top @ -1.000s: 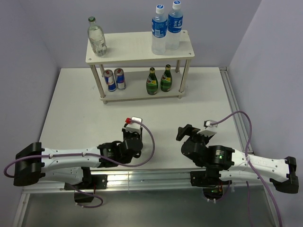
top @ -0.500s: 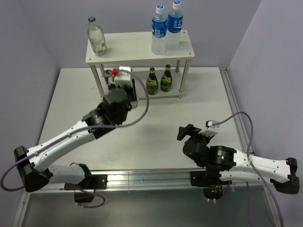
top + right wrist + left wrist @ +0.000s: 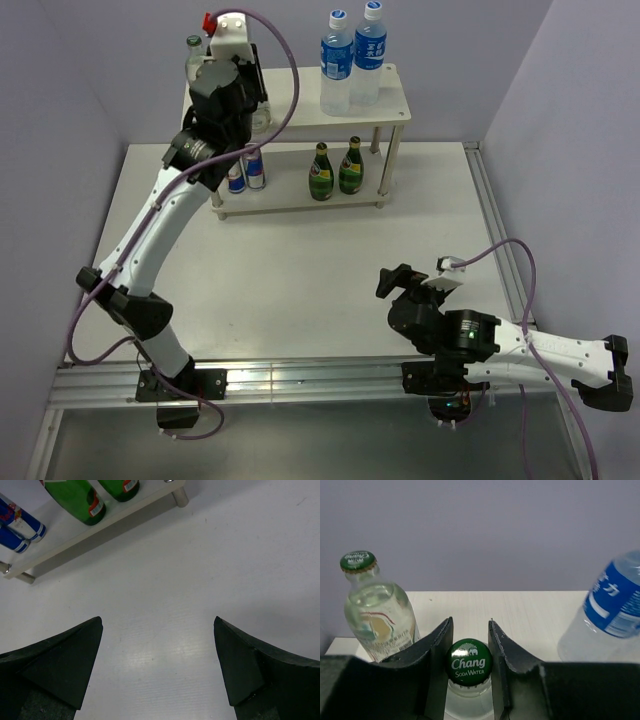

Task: Place and organize the beverage onto the shelf

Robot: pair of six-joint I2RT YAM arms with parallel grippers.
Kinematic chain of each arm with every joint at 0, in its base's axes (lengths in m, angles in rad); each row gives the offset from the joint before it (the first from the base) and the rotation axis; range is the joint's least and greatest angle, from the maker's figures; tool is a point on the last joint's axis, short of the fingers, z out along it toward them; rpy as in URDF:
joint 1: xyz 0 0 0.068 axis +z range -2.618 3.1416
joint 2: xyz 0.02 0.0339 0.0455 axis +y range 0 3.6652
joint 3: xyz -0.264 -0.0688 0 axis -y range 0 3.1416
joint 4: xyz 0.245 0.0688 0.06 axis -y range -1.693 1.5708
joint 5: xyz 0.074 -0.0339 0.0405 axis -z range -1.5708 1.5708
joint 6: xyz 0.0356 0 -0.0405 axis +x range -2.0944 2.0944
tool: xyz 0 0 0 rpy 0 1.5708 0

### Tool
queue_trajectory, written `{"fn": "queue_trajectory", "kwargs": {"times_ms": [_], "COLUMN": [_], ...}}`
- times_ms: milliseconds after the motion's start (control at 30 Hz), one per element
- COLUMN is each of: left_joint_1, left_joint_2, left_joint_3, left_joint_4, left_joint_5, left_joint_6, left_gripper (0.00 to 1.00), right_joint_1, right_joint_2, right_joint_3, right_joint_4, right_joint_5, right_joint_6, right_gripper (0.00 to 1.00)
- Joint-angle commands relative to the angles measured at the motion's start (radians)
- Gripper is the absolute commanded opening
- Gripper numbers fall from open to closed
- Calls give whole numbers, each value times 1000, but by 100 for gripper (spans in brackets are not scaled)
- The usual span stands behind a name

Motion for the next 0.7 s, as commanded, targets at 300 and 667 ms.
{"fn": "queue_trajectory", "kwargs": {"times_ms": [300,667], "left_joint_1": [70,125], "left_joint_2": [148,243], "left_joint_3": [309,378], "left_joint_4": [104,130], "left_joint_5": [43,45], "left_joint_6": [99,145], "left_gripper": [0,0], "right_joint_1": [5,3], "right_joint_2": [-29,-13], "right_joint_3": [-13,-15], "right_joint_4": [17,20], "right_joint_5": [53,60], "right_joint_6": [12,10], "right_gripper": [99,99]}}
